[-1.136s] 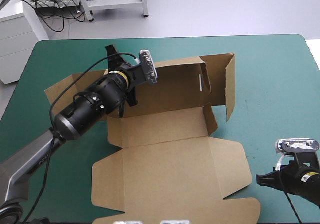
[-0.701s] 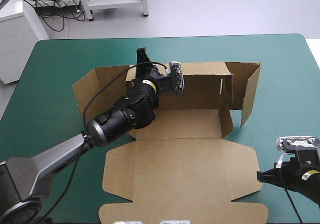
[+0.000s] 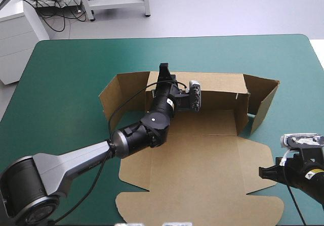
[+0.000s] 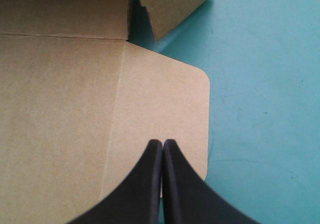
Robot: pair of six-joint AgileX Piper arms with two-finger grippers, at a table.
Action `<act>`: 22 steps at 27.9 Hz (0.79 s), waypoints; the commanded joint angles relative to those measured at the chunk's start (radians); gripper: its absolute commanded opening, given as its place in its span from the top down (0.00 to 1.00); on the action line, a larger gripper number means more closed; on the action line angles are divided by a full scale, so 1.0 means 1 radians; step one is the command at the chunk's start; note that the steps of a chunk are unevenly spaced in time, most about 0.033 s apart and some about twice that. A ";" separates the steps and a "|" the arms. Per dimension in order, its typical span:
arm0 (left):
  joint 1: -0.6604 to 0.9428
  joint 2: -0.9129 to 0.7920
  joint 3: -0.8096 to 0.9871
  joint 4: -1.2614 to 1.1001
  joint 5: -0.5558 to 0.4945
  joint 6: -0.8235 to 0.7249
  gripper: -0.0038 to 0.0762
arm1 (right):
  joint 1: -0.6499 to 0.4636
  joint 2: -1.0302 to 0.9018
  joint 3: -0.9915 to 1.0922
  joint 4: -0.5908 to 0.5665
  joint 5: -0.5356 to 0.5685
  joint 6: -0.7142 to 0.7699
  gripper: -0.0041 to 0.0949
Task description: Fold the box
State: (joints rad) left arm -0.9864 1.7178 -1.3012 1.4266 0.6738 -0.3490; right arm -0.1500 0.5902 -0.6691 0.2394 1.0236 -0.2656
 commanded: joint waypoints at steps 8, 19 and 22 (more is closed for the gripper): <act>-0.044 -0.046 0.098 0.320 0.055 -0.278 0.96 | -0.006 0.002 -0.041 0.021 -0.054 0.006 0.78; -0.044 -0.046 0.098 0.325 0.065 -0.293 0.96 | -0.006 0.002 -0.039 0.080 -0.055 0.003 0.29; -0.044 -0.046 0.098 0.325 0.067 -0.298 0.96 | -0.006 0.002 -0.039 0.090 -0.053 0.015 0.29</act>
State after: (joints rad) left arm -1.0212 1.7178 -1.1850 1.7052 0.7091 -0.6214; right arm -0.1500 0.5902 -0.6767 0.2987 1.0177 -0.2575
